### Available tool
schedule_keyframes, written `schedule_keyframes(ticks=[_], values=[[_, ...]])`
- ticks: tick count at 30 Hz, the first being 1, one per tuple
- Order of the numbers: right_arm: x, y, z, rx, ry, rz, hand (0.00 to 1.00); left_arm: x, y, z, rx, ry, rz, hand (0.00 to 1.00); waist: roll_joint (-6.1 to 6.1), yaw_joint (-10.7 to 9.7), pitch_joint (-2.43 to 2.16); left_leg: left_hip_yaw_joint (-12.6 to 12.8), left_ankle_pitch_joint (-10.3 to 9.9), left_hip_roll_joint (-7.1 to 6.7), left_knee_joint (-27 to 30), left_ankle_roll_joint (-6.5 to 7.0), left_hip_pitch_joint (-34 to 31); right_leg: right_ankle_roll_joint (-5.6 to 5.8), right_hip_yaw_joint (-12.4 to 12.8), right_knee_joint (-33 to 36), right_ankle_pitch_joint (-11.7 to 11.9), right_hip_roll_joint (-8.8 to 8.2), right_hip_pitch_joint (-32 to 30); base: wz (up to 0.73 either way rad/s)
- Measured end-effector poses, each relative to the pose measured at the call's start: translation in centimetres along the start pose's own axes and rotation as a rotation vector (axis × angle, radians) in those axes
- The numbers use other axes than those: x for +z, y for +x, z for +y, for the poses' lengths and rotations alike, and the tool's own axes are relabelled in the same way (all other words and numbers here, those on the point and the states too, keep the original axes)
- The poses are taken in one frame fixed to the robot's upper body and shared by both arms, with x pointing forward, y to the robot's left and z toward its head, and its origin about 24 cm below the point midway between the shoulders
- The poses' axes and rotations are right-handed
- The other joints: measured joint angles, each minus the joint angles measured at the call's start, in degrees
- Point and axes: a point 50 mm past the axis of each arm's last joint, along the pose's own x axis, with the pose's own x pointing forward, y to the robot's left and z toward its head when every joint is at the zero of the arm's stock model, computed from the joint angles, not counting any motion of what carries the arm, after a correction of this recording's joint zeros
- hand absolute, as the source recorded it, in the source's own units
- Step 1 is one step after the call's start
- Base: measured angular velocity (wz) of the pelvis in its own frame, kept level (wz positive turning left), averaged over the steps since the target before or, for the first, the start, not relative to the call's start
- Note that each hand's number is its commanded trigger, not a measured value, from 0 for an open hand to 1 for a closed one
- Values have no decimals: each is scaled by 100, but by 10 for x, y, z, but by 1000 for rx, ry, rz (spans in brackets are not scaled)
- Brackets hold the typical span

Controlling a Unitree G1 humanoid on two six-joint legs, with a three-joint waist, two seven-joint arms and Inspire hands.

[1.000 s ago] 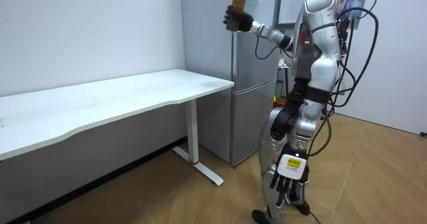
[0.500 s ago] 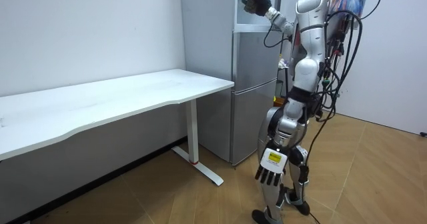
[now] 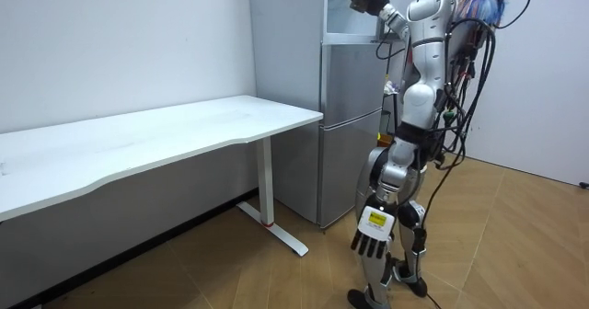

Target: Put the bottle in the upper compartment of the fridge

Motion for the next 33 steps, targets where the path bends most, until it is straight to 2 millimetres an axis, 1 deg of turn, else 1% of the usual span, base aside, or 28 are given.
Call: schedule_keyframes(ticks=[1, 6, 11, 14, 16, 17, 18, 19, 20, 22, 23, 24, 27, 30, 33], values=[[0, 0, -5, -24, -9, -1, 100, 0, 0, 1, 6, -1, 0, 0, -16, 1, 10, -2, 0, 1, 3, 0, -5, 0, 3, -2, 0, 4, -2, 0], [7, 0, -23, -102, -43, -13, 100, -1, -1, 3, 12, -11, 2, 0, -25, 3, 7, -5, -5, 1, 27, 0, 7, 0, -7, -14, 0, 5, 11, 0], [1, 0, -38, -172, -75, 18, 100, -1, -1, 6, 22, -37, -4, 0, -18, -41, 9, -10, -12, 8, 25, -10, -1, -18, -12, -90, 14, 25, 33, 0], [-7, -1, -52, -221, -83, 64, 100, 0, -1, 8, 30, -59, -5, 0, -32, -112, -3, -31, -12, 10, 27, -11, -29, -19, -25, -88, 15, 26, 13, 0], [-15, -3, -71, -287, -133, 144, 100, 2, -2, 10, 34, -76, -17, 0, -65, -124, -33, -32, -12, 9, 31, -11, -33, -19, -24, -76, 15, 25, -18, 0], [-17, -4, -76, -302, -145, 163, 100, 3, -3, 10, 35, -79, -22, 0, -74, -127, -39, -32, -12, 9, 29, -11, -43, -19, -24, -71, 15, 26, -28, 0], [-21, -6, -86, -337, -159, 199, 100, 3, -3, 12, 38, -90, -28, 0, -88, -125, -47, -32, -12, 8, 29, -11, -50, -19, -24, -66, 15, 25, -39, 0], [-26, -9, -95, -376, -160, 233, 100, 3, -3, 12, 41, -97, -29, 0, -100, -114, -50, -29, -12, 6, 28, -11, -51, -19, -17, -60, 15, 24, -47, 0], [-29, -10, -99, -397, -157, 248, 100, 3, -3, 13, 41, -101, -28, 0, -112, -116, -49, -30, -12, 5, 23, -11, -49, -18, -19, -57, 15, 23, -48, 0], [-43, -12, -113, -472, -150, 332, 100, 2, -3, 13, 47, -109, -22, 0, -149, -118, -47, -30, -11, 6, 3, -11, -56, -14, -19, 1, 11, 19, -94, 0], [-45, -13, -117, -491, -153, 355, 100, 2, -3, 13, 48, -109, -21, 0, -158, -120, -50, -30, -11, 6, 2, -11, -66, -13, -23, 21, 10, 17, -117, 0], [-50, -15, -124, -520, -147, 394, 100, 2, -3, 13, 52, -109, -15, 0, -179, -115, -65, -30, -11, 3, 4, -11, -103, -13, -25, 24, 10, 13, -148, 0], [-64, -17, -138, -596, -105, 474, 100, 0, -3, 14, 62, -100, 2, 0, -227, -115, -46, -29, -11, 2, 8, -11, -96, -13, -24, 22, 10, 12, -149, 0], [-73, -18, -148, -646, -100, 527, 100, -3, -4, 15, 69, -100, 10, 0, -234, -129, -42, -83, -10, -7, 12, -10, -115, -13, -83, 20, 10, 8, -142, 8], [-70, -13, -156, -676, -121, 530, 100, -4, -6, 18, 74, -102, -1, 0, -243, -121, -45, -117, -8, -10, 8, -11, -143, 0, -195, 28, 1, -4, -146, 9]])
